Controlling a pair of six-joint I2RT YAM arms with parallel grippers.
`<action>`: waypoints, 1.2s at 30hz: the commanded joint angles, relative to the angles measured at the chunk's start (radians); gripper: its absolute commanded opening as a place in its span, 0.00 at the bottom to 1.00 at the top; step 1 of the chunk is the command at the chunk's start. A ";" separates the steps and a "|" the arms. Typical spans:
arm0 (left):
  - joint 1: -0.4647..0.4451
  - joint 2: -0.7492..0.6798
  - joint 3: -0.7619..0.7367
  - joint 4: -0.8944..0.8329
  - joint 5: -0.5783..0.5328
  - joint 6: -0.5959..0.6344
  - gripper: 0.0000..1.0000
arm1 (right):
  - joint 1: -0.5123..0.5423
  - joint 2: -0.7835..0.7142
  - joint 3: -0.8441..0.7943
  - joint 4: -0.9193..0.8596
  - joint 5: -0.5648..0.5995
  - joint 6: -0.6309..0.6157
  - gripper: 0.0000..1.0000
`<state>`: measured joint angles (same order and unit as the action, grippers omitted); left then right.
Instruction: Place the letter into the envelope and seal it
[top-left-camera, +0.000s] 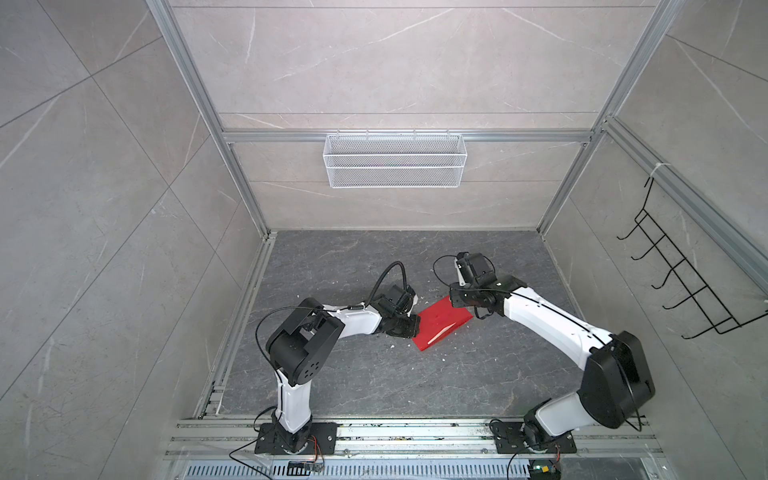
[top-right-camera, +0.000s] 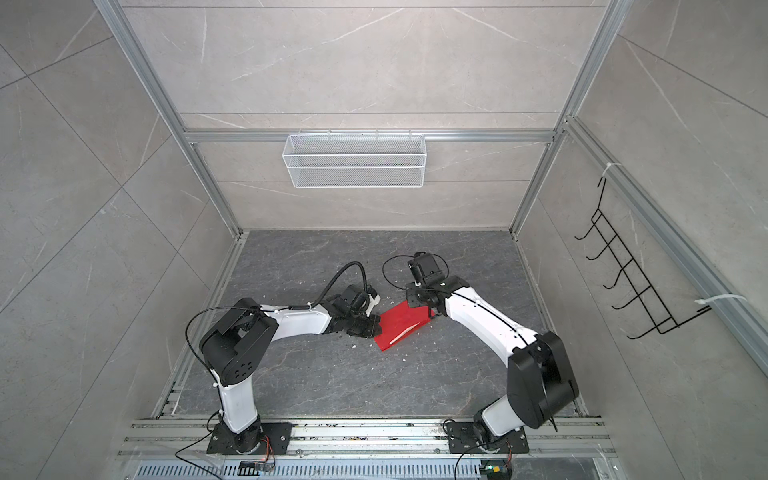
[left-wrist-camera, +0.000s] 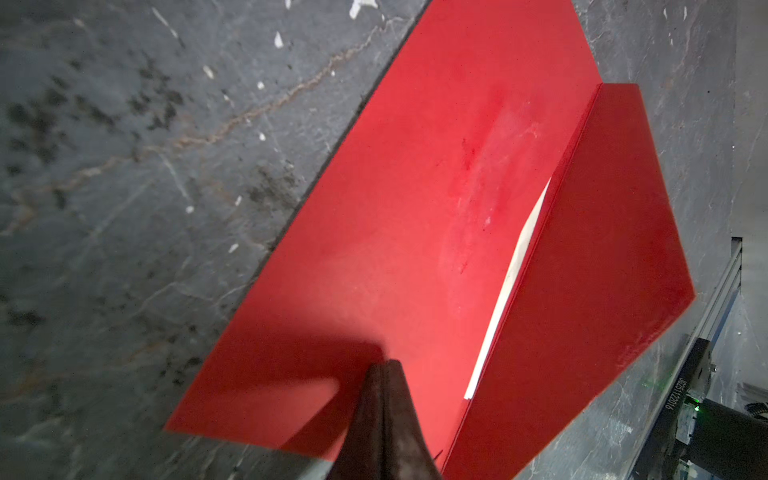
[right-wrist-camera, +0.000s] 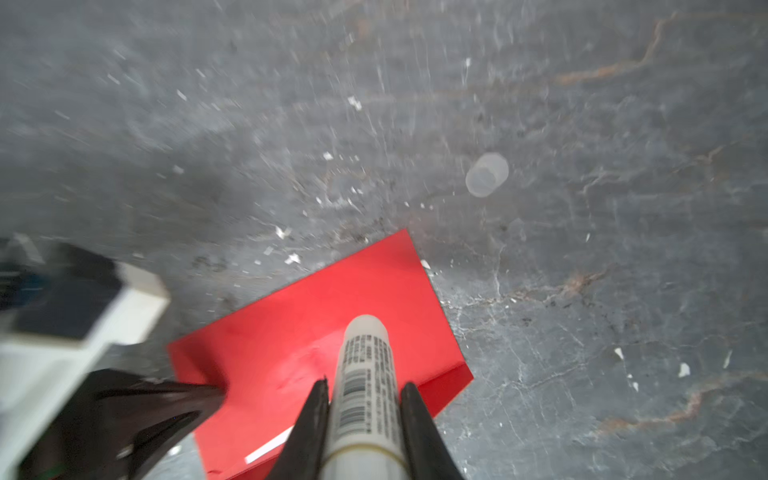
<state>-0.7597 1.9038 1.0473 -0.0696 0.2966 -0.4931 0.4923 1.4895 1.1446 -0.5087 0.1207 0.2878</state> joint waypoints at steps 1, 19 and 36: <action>-0.007 0.095 -0.058 -0.194 -0.084 0.027 0.00 | 0.015 0.010 -0.013 0.007 -0.091 -0.007 0.00; -0.007 0.095 -0.061 -0.193 -0.083 0.026 0.00 | 0.197 0.180 -0.008 0.013 0.066 -0.065 0.00; -0.006 0.097 -0.064 -0.192 -0.082 0.025 0.00 | 0.224 0.261 -0.004 0.028 0.070 -0.062 0.00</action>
<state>-0.7597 1.9041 1.0473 -0.0696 0.2970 -0.4931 0.7086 1.7245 1.1370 -0.4805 0.1680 0.2382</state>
